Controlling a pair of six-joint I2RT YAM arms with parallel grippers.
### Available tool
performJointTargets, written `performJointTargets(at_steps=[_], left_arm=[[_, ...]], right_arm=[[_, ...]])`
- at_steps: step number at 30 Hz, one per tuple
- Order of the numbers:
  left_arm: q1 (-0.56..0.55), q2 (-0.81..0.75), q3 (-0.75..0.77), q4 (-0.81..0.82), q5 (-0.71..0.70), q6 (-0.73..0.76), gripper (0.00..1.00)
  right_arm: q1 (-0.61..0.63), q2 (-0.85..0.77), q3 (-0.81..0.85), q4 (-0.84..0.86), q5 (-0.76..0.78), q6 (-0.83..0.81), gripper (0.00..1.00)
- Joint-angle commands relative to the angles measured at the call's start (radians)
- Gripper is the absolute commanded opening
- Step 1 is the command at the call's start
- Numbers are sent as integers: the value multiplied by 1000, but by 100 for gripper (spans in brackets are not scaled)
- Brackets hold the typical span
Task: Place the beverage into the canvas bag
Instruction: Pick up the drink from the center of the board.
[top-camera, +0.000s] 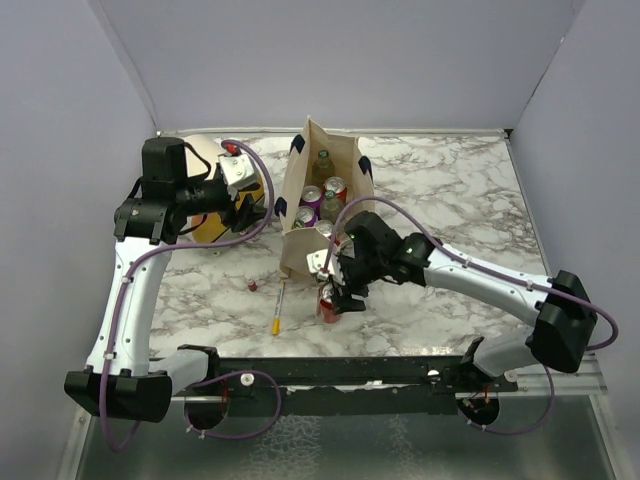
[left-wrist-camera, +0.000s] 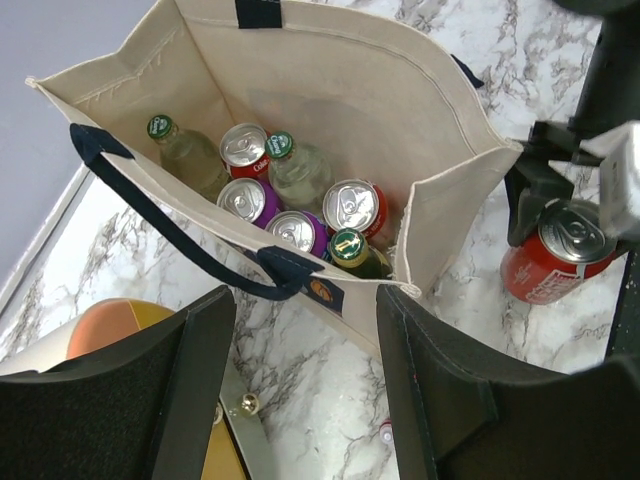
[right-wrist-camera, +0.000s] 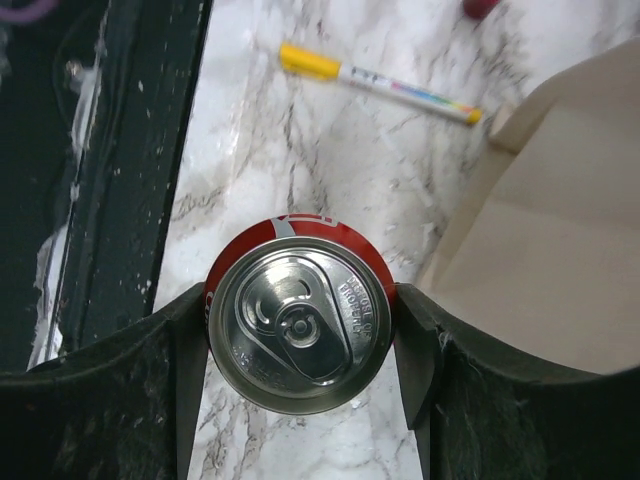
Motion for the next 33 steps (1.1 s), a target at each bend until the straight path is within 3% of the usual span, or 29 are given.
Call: performJointTargets(at_steps=[1, 4, 10, 16, 26, 33], left_arm=[[7, -4, -6, -63, 30, 70, 60], [7, 8, -9, -73, 53, 61, 61], [7, 39, 16, -97, 57, 90, 61], [7, 66, 45, -90, 68, 93, 61], [2, 90, 49, -29, 77, 37, 61], [-87, 115, 90, -112, 31, 138, 61]], right_arm=[[9, -89, 118, 12, -53, 77, 8], [9, -118, 178, 8, -56, 88, 1], [9, -130, 338, -4, -56, 171, 1], [1, -137, 480, 7, 73, 278, 1], [-182, -25, 671, -7, 175, 438, 1], [-279, 90, 794, -72, 166, 458, 1]])
